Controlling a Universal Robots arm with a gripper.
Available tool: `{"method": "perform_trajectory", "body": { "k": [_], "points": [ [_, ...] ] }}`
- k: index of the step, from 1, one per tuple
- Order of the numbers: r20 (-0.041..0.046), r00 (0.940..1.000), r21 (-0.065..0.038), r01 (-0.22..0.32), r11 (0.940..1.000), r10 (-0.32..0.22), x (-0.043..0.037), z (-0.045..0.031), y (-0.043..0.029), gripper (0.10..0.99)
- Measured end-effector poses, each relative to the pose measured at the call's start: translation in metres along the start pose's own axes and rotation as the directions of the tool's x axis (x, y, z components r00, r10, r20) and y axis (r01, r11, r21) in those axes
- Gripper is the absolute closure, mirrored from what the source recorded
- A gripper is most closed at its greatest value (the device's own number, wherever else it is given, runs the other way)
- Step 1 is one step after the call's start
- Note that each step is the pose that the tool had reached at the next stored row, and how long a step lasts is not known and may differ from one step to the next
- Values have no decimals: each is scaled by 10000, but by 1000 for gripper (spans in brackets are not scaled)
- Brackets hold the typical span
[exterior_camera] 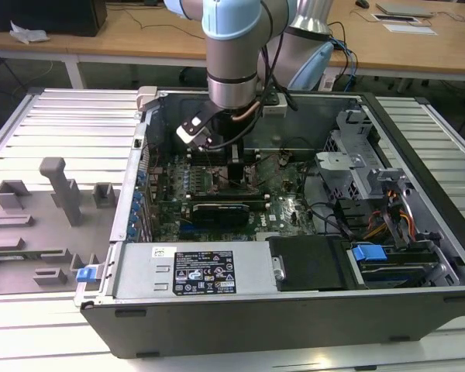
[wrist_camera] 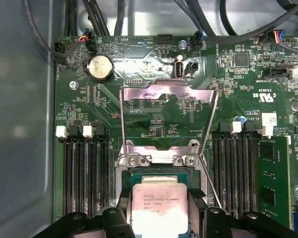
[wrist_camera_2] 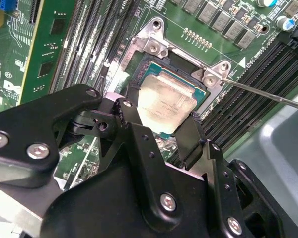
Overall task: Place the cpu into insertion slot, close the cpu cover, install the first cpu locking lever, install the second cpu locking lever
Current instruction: 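Place the cpu into insertion slot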
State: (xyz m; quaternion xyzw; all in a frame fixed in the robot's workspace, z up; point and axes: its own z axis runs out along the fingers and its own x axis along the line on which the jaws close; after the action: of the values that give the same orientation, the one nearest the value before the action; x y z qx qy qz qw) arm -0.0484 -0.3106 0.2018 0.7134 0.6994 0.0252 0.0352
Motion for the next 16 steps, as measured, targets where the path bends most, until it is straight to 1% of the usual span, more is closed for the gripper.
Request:
{"method": "perform_trajectory", "body": {
  "k": [7,14,15,16],
  "points": [
    [2,10000,1,1,10000,-1,-2,22,4,545],
    [-2,10000,-1,2,10000,-2,-2,25,5,545],
    [-1,10000,0,3,10000,-3,-2,26,5,533],
    [-1,10000,0,2,10000,-2,-2,26,5,471]
  ]
}}
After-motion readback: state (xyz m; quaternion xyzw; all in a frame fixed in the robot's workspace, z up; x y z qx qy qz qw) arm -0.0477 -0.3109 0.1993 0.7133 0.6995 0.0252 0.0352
